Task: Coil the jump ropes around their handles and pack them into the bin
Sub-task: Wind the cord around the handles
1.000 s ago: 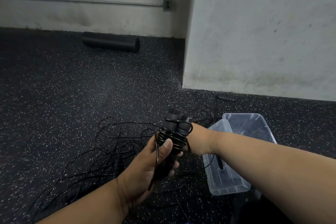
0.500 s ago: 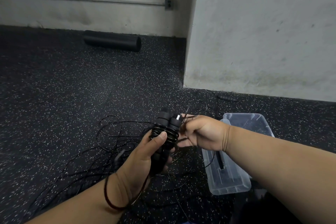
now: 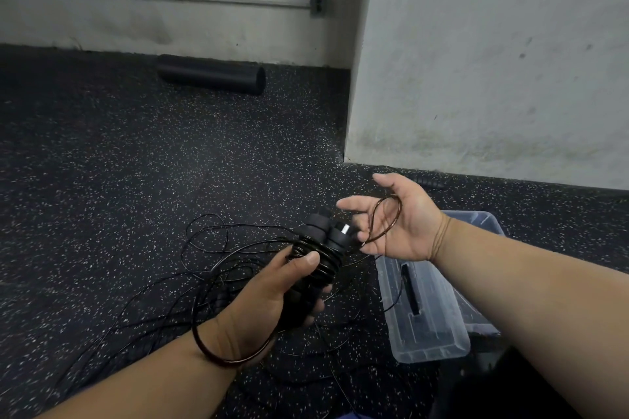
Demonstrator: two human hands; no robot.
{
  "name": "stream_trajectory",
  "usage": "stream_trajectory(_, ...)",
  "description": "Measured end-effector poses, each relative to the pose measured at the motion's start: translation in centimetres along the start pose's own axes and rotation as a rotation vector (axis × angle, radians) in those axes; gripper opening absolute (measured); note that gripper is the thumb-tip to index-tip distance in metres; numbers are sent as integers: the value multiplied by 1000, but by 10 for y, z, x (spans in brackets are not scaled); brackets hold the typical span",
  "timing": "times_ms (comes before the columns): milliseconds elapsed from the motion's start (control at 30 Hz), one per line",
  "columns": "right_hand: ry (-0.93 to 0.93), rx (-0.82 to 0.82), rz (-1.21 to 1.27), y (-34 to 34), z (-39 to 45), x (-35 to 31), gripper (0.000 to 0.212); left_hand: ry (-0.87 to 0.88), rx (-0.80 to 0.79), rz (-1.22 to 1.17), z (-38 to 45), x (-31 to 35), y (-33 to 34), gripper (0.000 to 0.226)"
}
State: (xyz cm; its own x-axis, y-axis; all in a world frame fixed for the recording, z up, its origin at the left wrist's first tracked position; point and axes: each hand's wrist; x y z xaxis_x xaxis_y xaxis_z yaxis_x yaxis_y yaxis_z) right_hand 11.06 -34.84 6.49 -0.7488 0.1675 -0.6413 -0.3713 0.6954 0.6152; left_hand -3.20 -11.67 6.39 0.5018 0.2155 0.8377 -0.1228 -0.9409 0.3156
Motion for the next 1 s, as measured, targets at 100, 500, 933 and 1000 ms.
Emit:
stream_trajectory(100,159,-184,-71,-7,2,3,68,12,-42,8,-3,2,0,70)
stream_trajectory(500,149,-257,-503,1,11,19,6,-3,-97,117,-4,8,-10,73)
stream_trajectory(933,248,-110,-550,1,-11,-20,55,133,397,19,6,13,-36,34)
stream_trajectory(1000,351,4,-885,13,-11,-10,73,204,360,24,5,21,-35,38)
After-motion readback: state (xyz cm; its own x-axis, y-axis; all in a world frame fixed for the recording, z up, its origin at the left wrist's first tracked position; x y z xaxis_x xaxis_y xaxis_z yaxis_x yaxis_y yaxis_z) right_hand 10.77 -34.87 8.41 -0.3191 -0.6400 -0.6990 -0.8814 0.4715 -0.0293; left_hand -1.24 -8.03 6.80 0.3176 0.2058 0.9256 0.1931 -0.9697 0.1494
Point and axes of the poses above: each hand's wrist, its own z-axis towards the middle knuckle, its own y-axis out of the palm, x = y × z, and after that the axes turned 1 degree about -x, right-handed
